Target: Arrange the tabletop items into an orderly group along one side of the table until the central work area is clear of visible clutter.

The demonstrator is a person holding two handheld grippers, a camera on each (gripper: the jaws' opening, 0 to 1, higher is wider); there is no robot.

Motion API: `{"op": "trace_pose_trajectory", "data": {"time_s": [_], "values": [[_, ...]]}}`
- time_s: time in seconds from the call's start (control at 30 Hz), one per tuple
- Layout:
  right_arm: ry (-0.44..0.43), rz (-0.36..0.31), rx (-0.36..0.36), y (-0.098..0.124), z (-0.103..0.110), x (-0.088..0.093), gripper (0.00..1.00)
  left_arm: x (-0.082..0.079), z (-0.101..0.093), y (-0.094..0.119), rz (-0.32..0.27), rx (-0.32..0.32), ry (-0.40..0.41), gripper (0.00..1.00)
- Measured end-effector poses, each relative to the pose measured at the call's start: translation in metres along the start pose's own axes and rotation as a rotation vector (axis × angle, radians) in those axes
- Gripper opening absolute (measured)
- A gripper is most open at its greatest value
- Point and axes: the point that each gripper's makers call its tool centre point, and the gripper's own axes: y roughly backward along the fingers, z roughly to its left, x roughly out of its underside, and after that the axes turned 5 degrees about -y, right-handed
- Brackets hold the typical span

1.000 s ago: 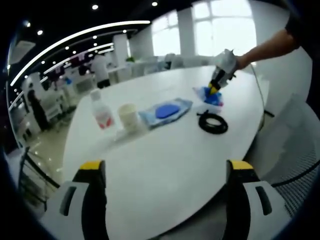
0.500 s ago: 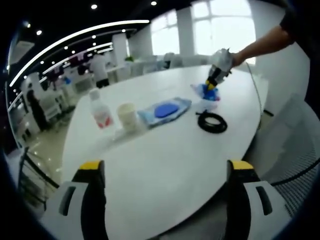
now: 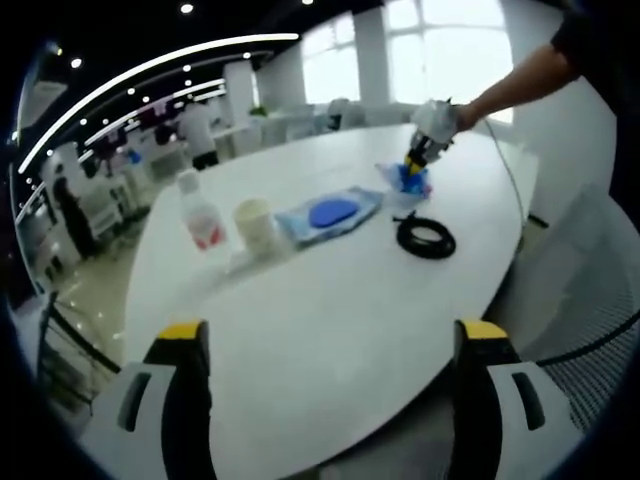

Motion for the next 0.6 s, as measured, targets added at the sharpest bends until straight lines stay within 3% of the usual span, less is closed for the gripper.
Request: {"op": "trace_pose_trajectory", "data": {"time_s": [0.6], "values": [[-0.038,0.000,0.002,-0.026,-0.009,0.005,0.00,0.007,0.000,-0.001,0.037,0.004,0.002,0.98]]}}
